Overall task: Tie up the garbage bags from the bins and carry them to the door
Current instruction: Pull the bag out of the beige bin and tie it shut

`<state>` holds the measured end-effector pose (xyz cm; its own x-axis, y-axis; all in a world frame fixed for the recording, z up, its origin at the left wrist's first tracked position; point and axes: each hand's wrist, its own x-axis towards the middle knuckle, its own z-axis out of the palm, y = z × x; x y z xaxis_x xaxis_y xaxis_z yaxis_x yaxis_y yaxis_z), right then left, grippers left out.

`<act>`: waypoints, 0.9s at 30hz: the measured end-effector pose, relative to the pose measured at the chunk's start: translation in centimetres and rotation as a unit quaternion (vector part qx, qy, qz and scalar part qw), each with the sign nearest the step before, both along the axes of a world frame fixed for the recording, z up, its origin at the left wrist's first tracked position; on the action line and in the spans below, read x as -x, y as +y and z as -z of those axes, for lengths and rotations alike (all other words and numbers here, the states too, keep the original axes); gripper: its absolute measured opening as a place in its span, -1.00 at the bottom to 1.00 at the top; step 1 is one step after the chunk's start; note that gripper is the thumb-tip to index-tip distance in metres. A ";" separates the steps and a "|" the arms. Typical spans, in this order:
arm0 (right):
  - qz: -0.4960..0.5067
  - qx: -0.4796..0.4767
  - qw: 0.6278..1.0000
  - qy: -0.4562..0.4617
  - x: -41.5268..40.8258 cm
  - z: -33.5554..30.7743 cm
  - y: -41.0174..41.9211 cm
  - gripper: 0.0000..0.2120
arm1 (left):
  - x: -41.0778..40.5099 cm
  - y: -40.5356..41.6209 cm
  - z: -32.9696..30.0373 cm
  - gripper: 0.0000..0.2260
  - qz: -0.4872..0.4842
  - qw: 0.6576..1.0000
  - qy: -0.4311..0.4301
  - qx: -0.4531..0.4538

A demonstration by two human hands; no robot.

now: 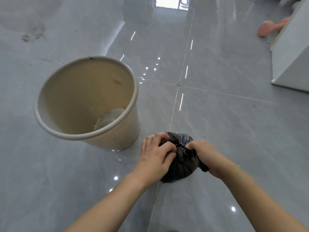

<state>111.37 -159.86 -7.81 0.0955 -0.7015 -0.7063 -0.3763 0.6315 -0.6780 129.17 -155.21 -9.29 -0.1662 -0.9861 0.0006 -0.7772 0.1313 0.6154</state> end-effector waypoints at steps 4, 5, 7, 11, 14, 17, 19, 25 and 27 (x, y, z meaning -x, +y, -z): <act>0.006 0.029 1.000 0.010 -0.3 -0.3 -0.3 -0.92 | -0.2 -0.3 -0.3 -0.89 -0.001 1.000 0.008 0.002; 0.011 0.024 1.000 0.006 -0.5 -0.6 -0.3 -0.91 | -0.2 -0.3 -0.3 -0.84 0.002 1.000 0.010 0.000; 0.010 0.018 1.000 0.004 -0.8 -0.8 -0.3 -0.89 | -0.2 -0.5 -0.4 -0.74 0.020 1.000 0.001 -0.008; -0.012 0.047 0.998 0.028 -1.2 -0.8 -0.6 -0.86 | 0.1 -0.8 -0.4 -0.82 0.028 0.999 0.009 -0.027; -0.013 0.058 0.997 0.040 -1.1 -0.6 -0.7 -0.87 | 0.5 -1.1 -0.7 -0.90 0.002 0.999 0.027 -0.038; -0.025 0.100 0.991 0.088 -0.6 -0.1 -0.8 -0.80 | 0.6 -1.2 -1.6 -0.91 -0.046 0.994 0.057 -0.082; -0.047 0.141 0.979 0.139 0.0 0.2 -0.9 -0.77 | 0.1 -1.3 -2.3 -0.87 -0.097 0.983 0.104 -0.113; -0.065 0.298 0.934 0.185 0.2 1.3 -0.7 -0.79 | -0.7 -1.6 -3.3 -0.94 -0.159 0.937 0.231 -0.210; -0.080 0.312 0.920 0.223 0.9 2.0 -0.6 -0.79 | -1.7 -1.5 -2.8 -0.97 -0.125 0.964 0.079 -0.220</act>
<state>110.51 -160.50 -9.85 0.0315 -0.9858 -0.1648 -0.7590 0.0837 -0.6457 130.88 -156.70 -6.50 0.0456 -0.9056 -0.4216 -0.6425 -0.3498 0.6818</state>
